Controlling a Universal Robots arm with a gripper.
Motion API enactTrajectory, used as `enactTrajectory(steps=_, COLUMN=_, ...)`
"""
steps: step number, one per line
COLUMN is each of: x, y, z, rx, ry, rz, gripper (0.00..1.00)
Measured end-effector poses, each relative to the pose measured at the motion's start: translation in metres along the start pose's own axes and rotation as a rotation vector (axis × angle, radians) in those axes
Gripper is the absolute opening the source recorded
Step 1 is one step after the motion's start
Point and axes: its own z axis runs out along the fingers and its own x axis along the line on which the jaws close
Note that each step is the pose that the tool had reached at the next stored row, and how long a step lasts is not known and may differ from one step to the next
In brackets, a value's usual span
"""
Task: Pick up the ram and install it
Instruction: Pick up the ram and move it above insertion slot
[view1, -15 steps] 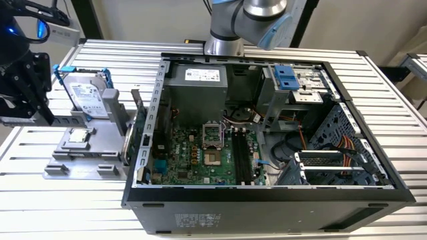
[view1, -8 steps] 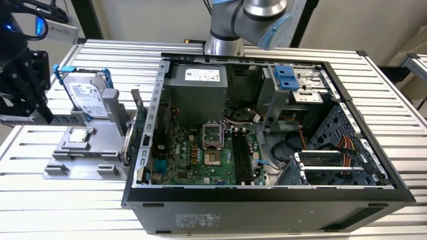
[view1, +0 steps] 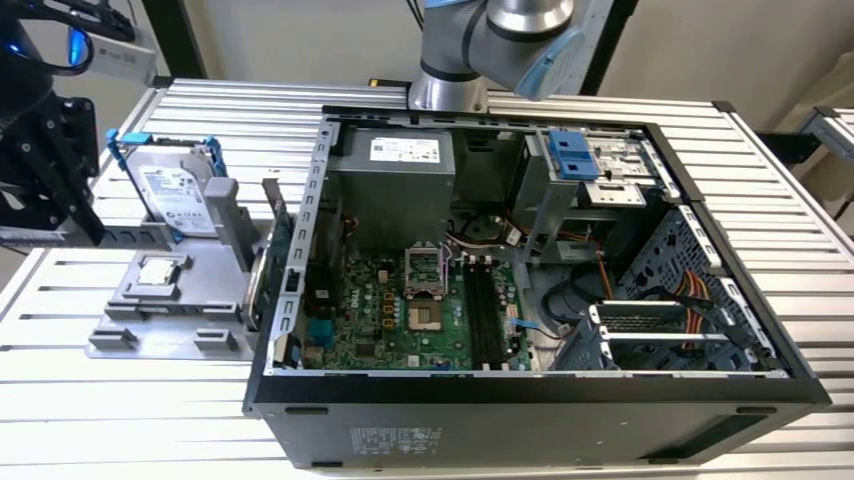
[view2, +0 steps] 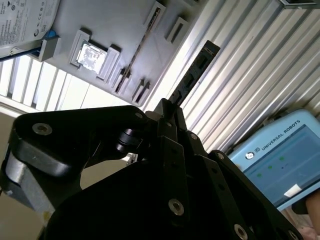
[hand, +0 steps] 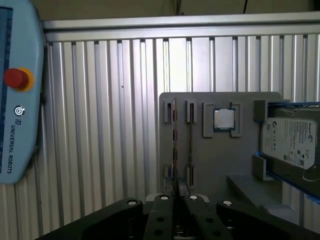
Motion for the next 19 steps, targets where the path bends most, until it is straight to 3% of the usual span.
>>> enactTrajectory(steps=19, x=0.0001, y=0.0000, z=-0.0093, rx=0.0000, ry=-0.0001, rz=0.000, gripper=0.00)
